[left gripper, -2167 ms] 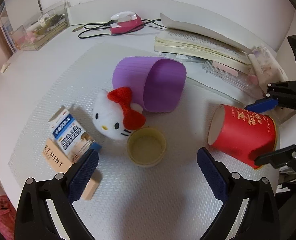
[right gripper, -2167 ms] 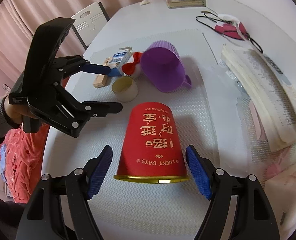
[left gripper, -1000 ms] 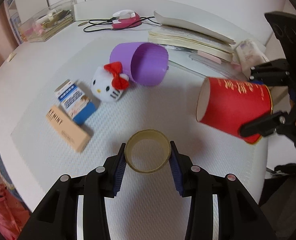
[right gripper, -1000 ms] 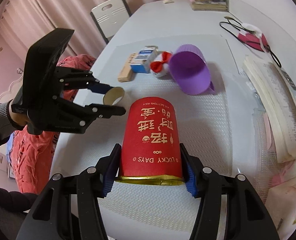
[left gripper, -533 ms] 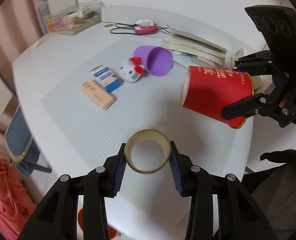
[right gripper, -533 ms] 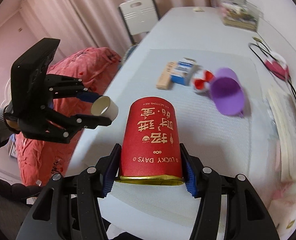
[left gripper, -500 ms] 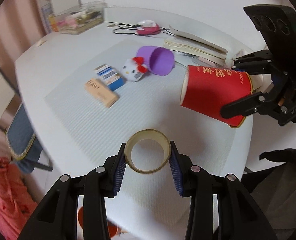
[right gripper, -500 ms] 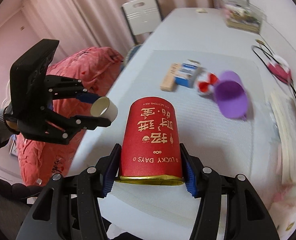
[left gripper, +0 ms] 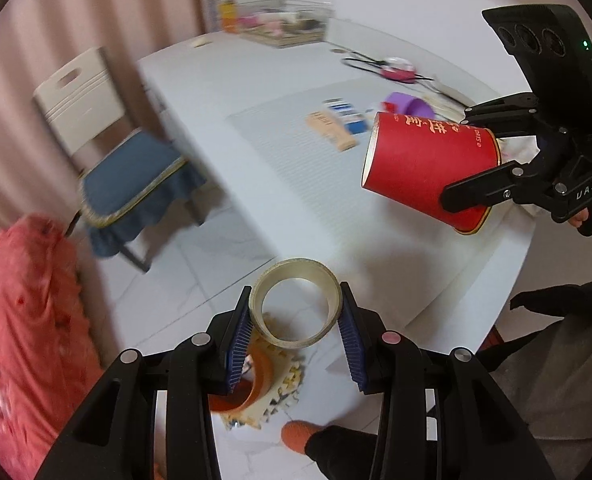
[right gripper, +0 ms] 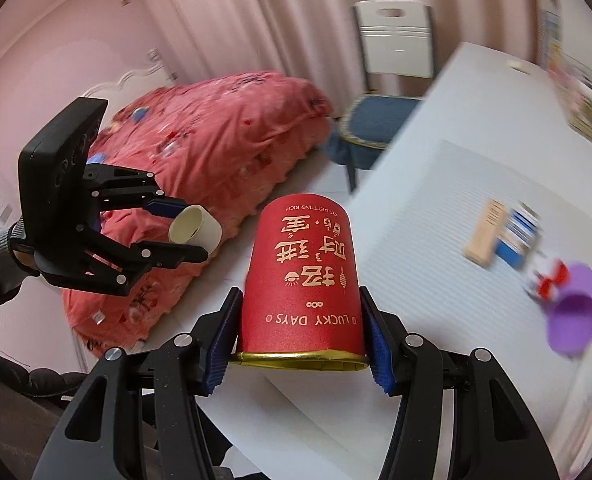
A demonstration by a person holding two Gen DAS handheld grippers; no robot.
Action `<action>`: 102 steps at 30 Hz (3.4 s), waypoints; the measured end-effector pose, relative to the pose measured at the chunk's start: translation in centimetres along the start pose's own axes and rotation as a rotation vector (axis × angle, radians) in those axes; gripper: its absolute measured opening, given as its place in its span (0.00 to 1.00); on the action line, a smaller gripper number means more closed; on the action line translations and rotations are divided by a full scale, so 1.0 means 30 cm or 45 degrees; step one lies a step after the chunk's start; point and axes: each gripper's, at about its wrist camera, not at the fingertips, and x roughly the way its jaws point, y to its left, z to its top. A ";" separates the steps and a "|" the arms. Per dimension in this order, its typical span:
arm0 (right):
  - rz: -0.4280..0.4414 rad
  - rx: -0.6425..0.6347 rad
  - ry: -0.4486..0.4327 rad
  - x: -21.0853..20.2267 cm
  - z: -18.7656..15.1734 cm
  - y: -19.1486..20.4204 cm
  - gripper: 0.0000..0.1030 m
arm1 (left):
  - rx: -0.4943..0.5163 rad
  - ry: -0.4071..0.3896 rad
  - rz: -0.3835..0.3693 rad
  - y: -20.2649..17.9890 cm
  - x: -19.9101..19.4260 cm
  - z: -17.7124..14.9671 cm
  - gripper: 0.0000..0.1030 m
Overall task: Collect trash
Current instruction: 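Carry the tape roll and red cup over the orange bin with both tools, then open both tools to drop the tape roll and red cup into the bin, then move both tools back over the desk toward the purple cup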
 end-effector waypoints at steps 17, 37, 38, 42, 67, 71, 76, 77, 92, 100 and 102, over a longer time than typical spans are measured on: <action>0.214 -0.200 0.185 0.494 0.252 0.374 0.55 | -0.316 0.076 0.082 0.354 -0.020 -0.281 0.42; 0.122 -0.020 0.392 1.135 0.226 0.271 0.55 | -0.377 0.169 -0.098 0.651 0.378 -0.445 0.42; 0.115 -0.018 0.405 1.167 0.221 0.265 0.55 | -0.378 0.175 -0.101 0.658 0.388 -0.450 0.42; 0.102 -0.003 0.438 1.265 0.210 0.255 0.55 | -0.391 0.199 -0.117 0.681 0.431 -0.476 0.41; 0.073 0.039 0.444 1.307 0.208 0.215 0.65 | -0.405 0.257 -0.091 0.698 0.484 -0.488 0.64; 0.087 0.033 0.427 1.265 0.218 0.227 0.65 | -0.388 0.256 -0.087 0.683 0.457 -0.477 0.64; 0.090 0.001 0.417 1.199 0.225 0.250 0.65 | -0.357 0.251 -0.067 0.666 0.427 -0.458 0.64; 0.088 -0.001 0.415 1.186 0.224 0.252 0.65 | -0.354 0.250 -0.064 0.662 0.421 -0.453 0.64; 0.082 0.019 0.295 0.891 0.248 0.272 0.74 | -0.299 0.167 0.033 0.546 0.221 -0.334 0.85; 0.083 0.035 0.205 0.684 0.242 0.289 0.76 | -0.274 0.120 0.065 0.460 0.111 -0.266 0.87; 0.075 0.037 0.178 0.627 0.238 0.288 0.76 | -0.259 0.112 0.082 0.438 0.089 -0.250 0.87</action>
